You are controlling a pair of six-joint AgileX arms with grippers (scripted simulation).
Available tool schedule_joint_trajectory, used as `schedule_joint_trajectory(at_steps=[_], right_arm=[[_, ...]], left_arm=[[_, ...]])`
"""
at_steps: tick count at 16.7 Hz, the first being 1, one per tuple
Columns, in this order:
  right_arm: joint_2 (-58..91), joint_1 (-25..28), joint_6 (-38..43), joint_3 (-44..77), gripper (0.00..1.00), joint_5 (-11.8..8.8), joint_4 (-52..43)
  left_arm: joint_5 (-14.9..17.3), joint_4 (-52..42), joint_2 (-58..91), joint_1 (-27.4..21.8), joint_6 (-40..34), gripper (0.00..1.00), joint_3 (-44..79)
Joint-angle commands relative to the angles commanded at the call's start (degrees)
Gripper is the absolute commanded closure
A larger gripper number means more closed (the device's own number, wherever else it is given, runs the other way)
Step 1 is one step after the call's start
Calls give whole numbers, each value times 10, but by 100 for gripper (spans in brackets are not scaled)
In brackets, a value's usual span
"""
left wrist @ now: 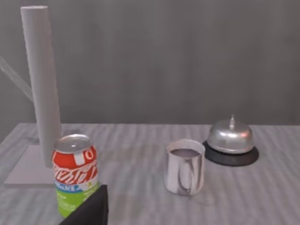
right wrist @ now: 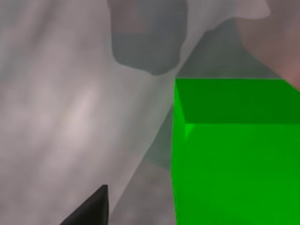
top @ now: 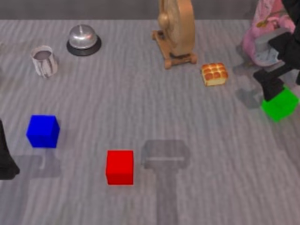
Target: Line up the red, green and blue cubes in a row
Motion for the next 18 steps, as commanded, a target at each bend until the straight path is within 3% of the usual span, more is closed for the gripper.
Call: schedule_joint_trajectory(at_steps=[6,11,18], right_arm=[[37,0,0,-85,0,0,123],[40,0,0,-93,0,0,134],[40,0,0,-93,53,0,134]], left_arm=[[0,0,0,0,0,0,0],[0,0,0,0,0,0,0],[0,0,0,0,0,0,0]])
